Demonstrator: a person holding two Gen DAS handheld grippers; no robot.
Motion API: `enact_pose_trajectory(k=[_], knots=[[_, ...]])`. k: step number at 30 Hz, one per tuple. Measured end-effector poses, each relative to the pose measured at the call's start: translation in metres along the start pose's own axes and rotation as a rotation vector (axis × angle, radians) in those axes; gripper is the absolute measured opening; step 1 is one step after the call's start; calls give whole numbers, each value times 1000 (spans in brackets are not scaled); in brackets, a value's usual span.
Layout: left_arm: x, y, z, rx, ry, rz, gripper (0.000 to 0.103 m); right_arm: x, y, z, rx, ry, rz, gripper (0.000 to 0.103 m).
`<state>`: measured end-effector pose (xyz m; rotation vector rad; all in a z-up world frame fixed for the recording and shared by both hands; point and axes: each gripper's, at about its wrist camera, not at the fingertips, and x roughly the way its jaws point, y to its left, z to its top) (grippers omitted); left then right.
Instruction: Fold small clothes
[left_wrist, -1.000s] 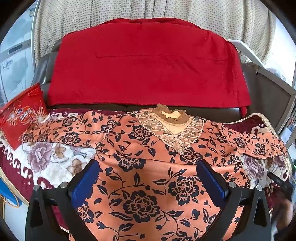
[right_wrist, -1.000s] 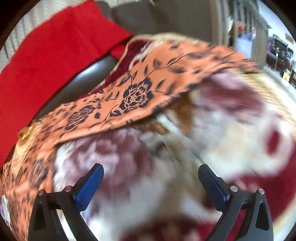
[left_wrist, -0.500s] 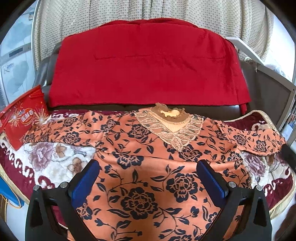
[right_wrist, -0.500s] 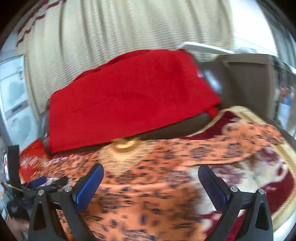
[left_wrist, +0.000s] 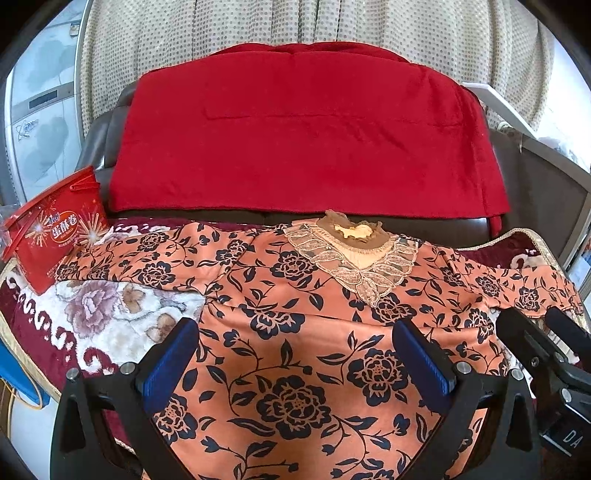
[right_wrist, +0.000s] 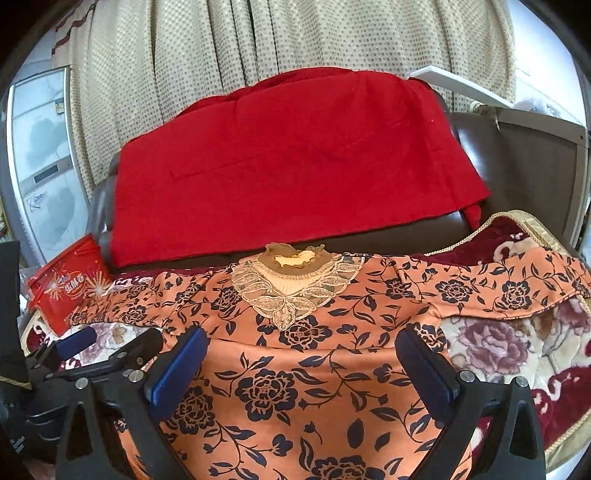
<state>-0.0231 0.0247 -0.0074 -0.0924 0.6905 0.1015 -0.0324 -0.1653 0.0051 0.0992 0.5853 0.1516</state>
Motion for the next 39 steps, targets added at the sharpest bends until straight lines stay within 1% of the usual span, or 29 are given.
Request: enact_pose_trajectory(k=[4, 17, 39], knots=[[-2, 0, 1, 2, -5, 7, 103, 0, -1, -1, 2, 0, 12, 103], [-4, -1, 2, 15, -12, 20, 103, -6, -4, -1, -6, -24, -27, 103], [-6, -5, 2, 37, -17, 23, 103, -8, -6, 2, -4, -37, -45, 103]])
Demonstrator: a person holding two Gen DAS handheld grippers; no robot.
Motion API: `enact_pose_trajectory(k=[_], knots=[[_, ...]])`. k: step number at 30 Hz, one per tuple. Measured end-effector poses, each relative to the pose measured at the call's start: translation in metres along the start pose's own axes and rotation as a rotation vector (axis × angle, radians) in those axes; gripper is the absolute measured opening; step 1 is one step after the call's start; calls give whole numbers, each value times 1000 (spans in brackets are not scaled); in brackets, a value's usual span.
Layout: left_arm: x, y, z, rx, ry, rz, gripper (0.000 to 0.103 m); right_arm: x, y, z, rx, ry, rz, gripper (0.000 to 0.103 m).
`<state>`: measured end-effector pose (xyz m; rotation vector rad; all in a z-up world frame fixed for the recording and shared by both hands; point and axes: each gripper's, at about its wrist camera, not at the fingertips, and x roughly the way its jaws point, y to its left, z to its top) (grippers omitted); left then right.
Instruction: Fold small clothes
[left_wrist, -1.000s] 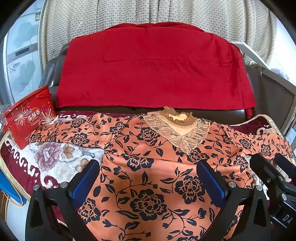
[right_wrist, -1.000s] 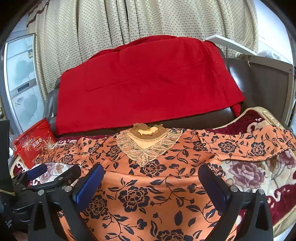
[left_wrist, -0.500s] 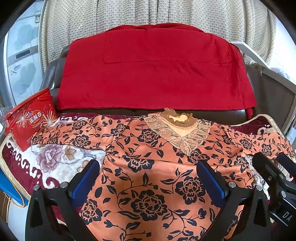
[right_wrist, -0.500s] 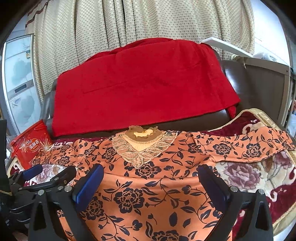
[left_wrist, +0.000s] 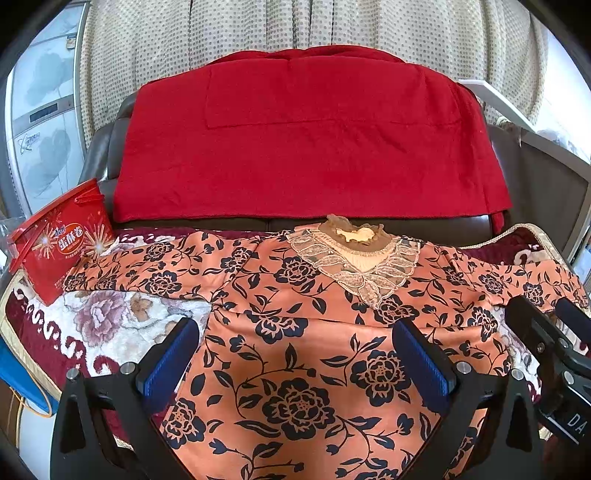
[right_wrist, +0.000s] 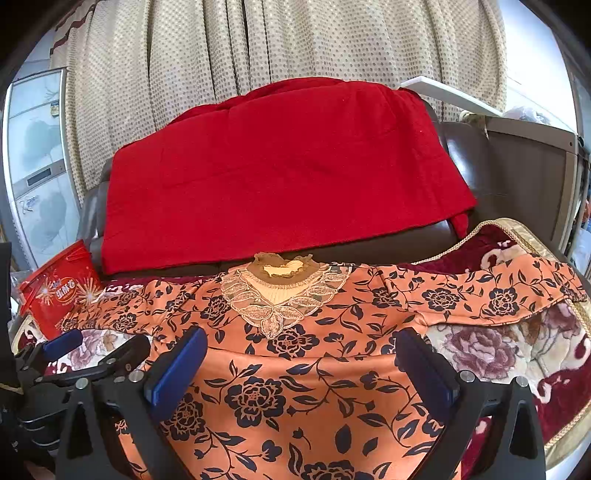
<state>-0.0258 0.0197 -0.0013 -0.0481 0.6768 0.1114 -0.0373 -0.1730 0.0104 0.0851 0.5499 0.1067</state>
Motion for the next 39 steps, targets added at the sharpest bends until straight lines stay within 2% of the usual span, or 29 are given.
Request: enact_pose_trajectory(k=[14, 16, 18, 21, 25, 32, 33, 35, 39], knots=[[3, -5, -1, 16, 7, -6, 103, 1, -8, 0, 15, -6, -4, 103], [12, 1, -5, -2, 32, -35, 103, 2, -12, -1, 29, 0, 20, 103], [28, 8, -12, -18, 76, -48, 103, 7, -28, -6, 83, 21, 100, 103], [53, 17, -29, -18, 146, -11, 103, 17, -81, -24, 239, 51, 197, 103], [84, 25, -52, -9, 238, 25, 103, 23, -194, -50, 555, 45, 219, 101], [109, 30, -72, -16, 304, 38, 103, 7, -395, -61, 995, -201, 105, 72], [110, 31, -73, -21, 313, 41, 103, 6, -419, -60, 1030, -228, 72, 72], [115, 32, -76, -31, 325, 41, 103, 12, -457, -56, 1076, -239, 29, 72], [121, 35, -79, -46, 329, 29, 103, 34, -493, -50, 1136, -178, -14, 72]])
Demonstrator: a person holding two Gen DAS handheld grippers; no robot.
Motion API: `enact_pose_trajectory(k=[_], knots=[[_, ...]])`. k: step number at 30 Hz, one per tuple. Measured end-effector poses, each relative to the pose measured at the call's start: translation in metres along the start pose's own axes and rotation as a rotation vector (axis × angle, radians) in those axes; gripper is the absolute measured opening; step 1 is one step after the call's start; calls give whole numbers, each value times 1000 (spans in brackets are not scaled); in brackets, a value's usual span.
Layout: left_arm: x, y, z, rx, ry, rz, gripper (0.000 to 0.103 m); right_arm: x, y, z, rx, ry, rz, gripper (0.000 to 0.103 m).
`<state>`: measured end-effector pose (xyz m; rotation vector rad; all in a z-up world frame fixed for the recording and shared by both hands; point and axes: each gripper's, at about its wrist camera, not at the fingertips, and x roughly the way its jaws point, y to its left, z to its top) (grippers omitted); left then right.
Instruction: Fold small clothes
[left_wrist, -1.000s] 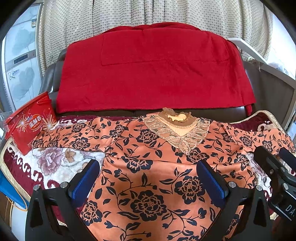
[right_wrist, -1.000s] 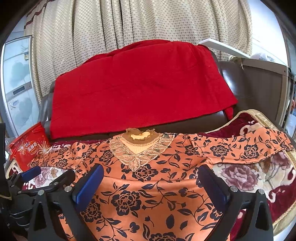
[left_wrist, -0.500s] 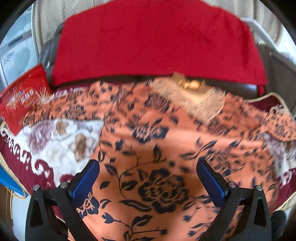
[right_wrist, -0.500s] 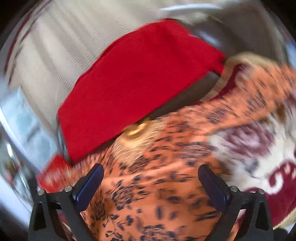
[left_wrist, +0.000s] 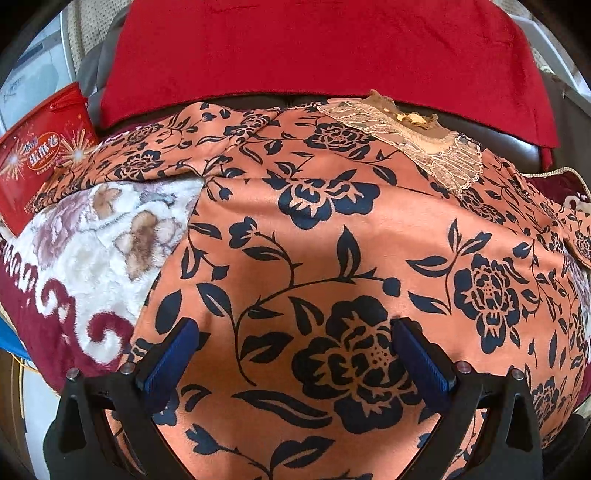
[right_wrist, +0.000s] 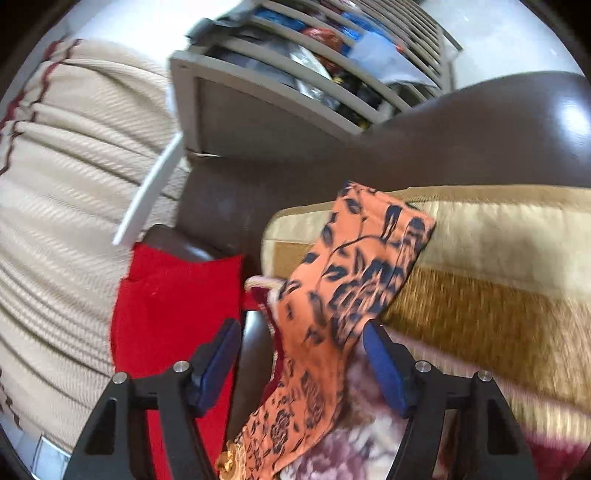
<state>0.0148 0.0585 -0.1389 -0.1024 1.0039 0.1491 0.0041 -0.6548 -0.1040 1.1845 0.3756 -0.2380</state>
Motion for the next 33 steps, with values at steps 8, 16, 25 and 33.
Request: enact_pose_trajectory(k=[8, 16, 25, 33], knots=[[12, 17, -3, -79, 17, -108, 103, 17, 0, 7, 58, 32, -140, 63], [16, 19, -4, -88, -3, -142, 103, 33, -1, 31, 70, 81, -246, 62], [18, 29, -8, -91, -19, -212, 103, 48, 118, -11, -391, 6, -334, 5], [9, 47, -8, -116, -18, -234, 103, 57, 297, -229, -779, 185, 143, 5]])
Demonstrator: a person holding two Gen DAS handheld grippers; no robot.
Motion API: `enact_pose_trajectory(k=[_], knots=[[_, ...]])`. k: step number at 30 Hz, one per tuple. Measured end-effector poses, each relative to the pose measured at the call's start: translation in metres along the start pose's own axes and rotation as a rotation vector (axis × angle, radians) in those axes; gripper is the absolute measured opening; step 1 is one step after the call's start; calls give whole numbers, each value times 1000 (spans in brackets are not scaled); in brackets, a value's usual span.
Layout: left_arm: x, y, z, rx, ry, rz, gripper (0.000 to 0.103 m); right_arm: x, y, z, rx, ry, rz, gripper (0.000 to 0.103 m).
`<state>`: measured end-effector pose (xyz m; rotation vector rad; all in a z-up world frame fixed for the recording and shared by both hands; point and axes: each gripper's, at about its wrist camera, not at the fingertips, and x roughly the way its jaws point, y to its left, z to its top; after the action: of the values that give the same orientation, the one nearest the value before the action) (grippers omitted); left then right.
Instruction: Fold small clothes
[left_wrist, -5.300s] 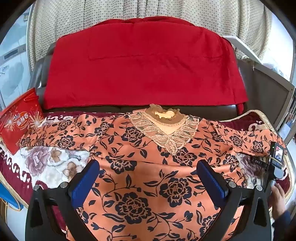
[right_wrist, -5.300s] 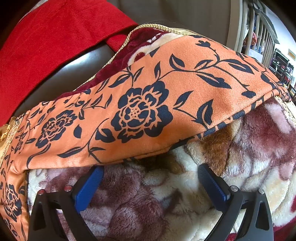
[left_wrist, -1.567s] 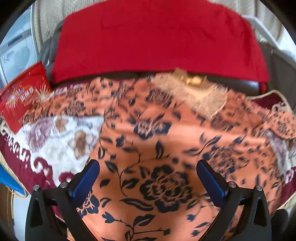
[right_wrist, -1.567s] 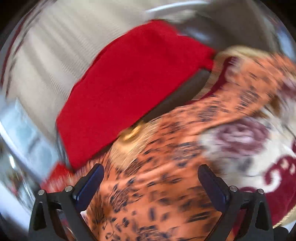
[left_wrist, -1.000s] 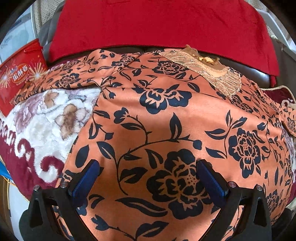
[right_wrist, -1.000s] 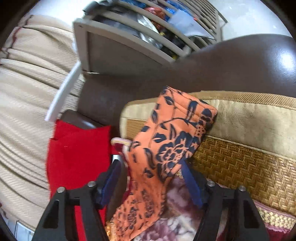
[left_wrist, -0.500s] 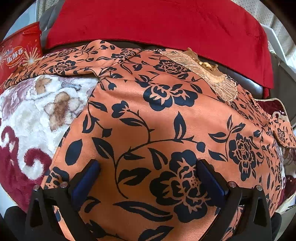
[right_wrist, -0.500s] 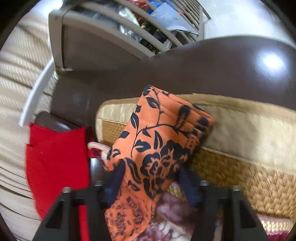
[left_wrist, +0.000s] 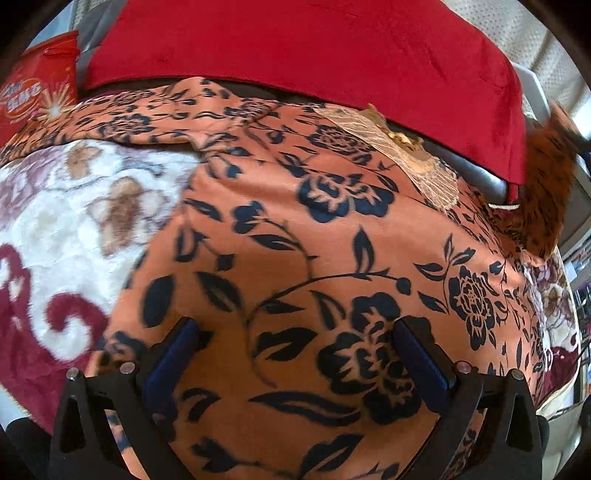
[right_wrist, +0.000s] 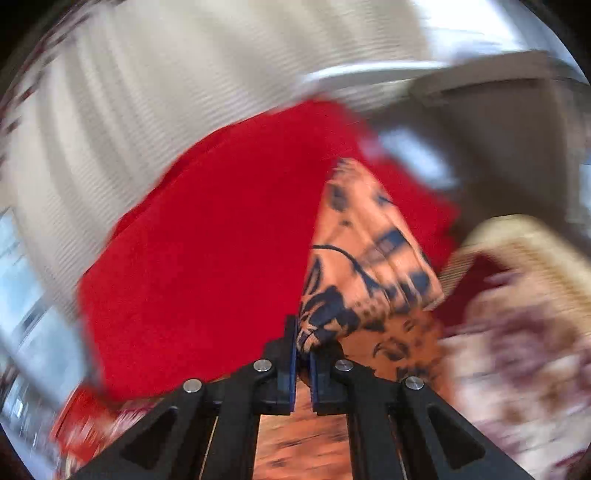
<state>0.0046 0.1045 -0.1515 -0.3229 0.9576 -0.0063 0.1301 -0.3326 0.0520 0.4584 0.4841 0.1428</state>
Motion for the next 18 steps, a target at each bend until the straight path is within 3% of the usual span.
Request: enact_pose_trajectory(k=[4, 6, 7, 10, 15, 16, 18], knots=[[-26, 24, 5, -54, -79, 49, 103, 65, 70, -81, -18, 175, 175, 11], [-33, 32, 10, -71, -98, 50, 103, 112, 78, -133, -15, 337, 170, 47], [-35, 35, 15, -79, -102, 47, 103, 125, 75, -149, -5, 387, 167, 84], [-41, 33, 32, -76, -125, 15, 103, 143, 52, -182, 85, 470, 196, 88], [-34, -13, 90, -56, -123, -239, 103, 90, 14, -166, 168, 327, 271, 93], [-25, -27, 106, -48, -107, -317, 103, 79, 10, -166, 172, 311, 272, 94], [-2, -45, 127, -82, -42, -369, 103, 59, -2, -171, 204, 293, 286, 94]])
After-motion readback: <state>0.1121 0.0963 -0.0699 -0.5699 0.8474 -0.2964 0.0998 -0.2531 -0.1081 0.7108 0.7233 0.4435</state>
